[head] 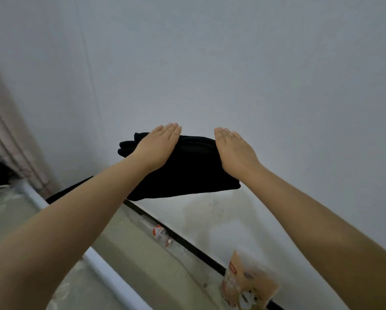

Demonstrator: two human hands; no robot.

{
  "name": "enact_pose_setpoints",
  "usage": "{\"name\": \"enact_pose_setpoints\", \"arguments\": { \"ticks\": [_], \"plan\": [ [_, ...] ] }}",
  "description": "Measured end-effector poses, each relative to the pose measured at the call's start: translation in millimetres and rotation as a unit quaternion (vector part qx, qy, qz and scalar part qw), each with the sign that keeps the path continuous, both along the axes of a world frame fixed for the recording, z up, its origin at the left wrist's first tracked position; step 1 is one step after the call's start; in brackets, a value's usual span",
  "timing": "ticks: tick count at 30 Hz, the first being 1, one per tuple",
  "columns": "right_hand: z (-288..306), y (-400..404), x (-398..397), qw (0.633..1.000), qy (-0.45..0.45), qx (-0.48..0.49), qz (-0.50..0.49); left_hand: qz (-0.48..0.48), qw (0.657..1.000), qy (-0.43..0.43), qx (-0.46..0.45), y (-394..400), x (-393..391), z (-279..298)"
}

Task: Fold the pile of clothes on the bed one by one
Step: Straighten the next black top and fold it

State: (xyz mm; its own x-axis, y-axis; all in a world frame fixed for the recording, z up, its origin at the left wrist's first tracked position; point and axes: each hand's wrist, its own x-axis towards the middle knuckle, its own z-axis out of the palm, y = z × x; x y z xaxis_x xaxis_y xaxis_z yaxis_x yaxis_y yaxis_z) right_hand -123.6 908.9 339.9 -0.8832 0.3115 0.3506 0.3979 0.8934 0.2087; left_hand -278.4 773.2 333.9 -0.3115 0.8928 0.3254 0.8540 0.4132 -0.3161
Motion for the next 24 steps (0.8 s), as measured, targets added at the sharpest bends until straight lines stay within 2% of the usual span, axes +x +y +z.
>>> {"name": "enact_pose_setpoints", "arguments": {
  "ticks": [6, 11, 17, 24],
  "plan": [
    [-9, 68, -169, 0.993, -0.035, -0.002, 0.116, 0.114, 0.993, -0.007, -0.019, 40, -138, -12],
    [3, 85, -279, 0.977, -0.047, -0.024, 0.206, 0.212, 0.976, -0.037, -0.012, 39, -212, -1],
    [10, 66, -380, 0.94, -0.04, -0.043, 0.337, 0.331, 0.943, -0.025, -0.026, 3, -265, 8],
    [26, 29, -498, 0.895, -0.025, -0.09, 0.436, 0.43, 0.902, -0.009, -0.036, -38, -344, 27]
  ]
}}
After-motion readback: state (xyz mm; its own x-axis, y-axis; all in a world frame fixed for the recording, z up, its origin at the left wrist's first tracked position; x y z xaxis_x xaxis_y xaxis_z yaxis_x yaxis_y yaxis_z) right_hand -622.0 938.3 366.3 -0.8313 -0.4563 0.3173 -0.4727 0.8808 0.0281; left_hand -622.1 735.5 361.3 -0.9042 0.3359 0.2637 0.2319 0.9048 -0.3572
